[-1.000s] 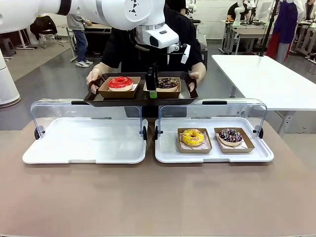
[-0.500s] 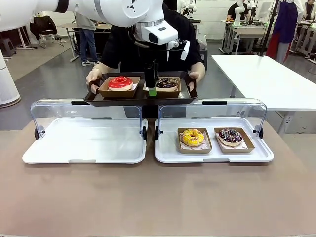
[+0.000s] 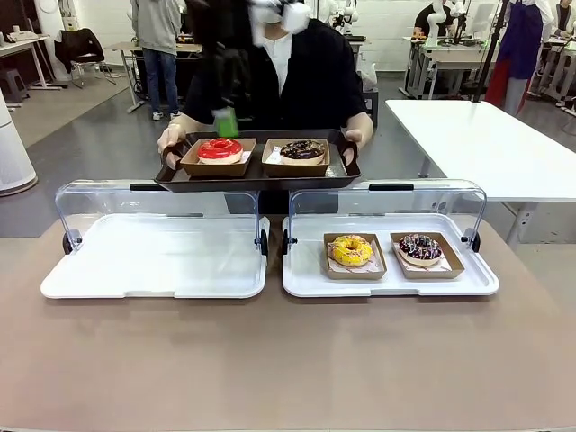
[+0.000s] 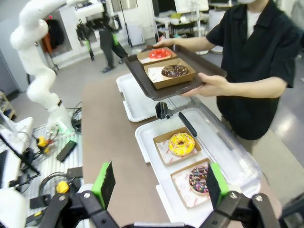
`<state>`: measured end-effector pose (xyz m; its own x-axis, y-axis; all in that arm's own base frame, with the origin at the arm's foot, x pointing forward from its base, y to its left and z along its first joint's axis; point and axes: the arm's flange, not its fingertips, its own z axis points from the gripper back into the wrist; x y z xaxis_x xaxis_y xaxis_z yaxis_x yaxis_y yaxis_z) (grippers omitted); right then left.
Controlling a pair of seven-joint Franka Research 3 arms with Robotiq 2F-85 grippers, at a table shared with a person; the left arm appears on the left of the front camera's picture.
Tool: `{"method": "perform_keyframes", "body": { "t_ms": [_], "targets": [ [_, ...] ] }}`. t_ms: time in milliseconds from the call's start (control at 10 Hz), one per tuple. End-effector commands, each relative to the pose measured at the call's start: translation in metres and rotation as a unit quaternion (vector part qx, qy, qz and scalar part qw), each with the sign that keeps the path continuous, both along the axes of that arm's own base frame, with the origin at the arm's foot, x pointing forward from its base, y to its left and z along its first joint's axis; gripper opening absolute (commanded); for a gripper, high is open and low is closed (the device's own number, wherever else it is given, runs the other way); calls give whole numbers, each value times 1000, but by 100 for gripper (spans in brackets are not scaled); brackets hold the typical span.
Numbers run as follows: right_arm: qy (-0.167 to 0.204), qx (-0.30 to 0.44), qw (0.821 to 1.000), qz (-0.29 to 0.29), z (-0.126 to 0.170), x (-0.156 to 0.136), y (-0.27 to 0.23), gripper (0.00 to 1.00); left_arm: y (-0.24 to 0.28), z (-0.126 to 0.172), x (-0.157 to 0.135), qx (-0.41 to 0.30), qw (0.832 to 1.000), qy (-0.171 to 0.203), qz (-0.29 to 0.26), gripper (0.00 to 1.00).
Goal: Provide the desired donut to the person.
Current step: Place the picked Paper togo box onto the Handle tray extended by the person.
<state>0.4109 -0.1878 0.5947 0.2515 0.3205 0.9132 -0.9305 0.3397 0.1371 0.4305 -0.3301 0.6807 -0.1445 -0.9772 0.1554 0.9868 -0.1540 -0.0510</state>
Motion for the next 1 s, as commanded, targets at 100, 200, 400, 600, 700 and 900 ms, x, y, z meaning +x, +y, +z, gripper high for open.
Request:
{"method": "perform_keyframes", "body": {
  "t_ms": [100,200,400,600,700,900],
  "targets": [
    [-3,4,1000,1,0,-1,1,100,82,-9,-32,18,1000,-21,3,100],
    [-3,4,1000,1,0,-1,1,100,103,-12,-30,21,998,-52,25,100],
    [-3,4,1000,1,0,-1,1,100,141,-26,-28,29,993,-88,76,100],
    [-3,4,1000,1,0,-1,1,100,167,-36,-26,24,991,-79,103,100],
    [-3,4,1000,1,0,-1,1,100,173,-38,-24,28,990,-80,112,100],
    [-3,4,1000,1,0,-1,1,100,180,-42,-21,28,989,-80,120,100]
  ]
}}
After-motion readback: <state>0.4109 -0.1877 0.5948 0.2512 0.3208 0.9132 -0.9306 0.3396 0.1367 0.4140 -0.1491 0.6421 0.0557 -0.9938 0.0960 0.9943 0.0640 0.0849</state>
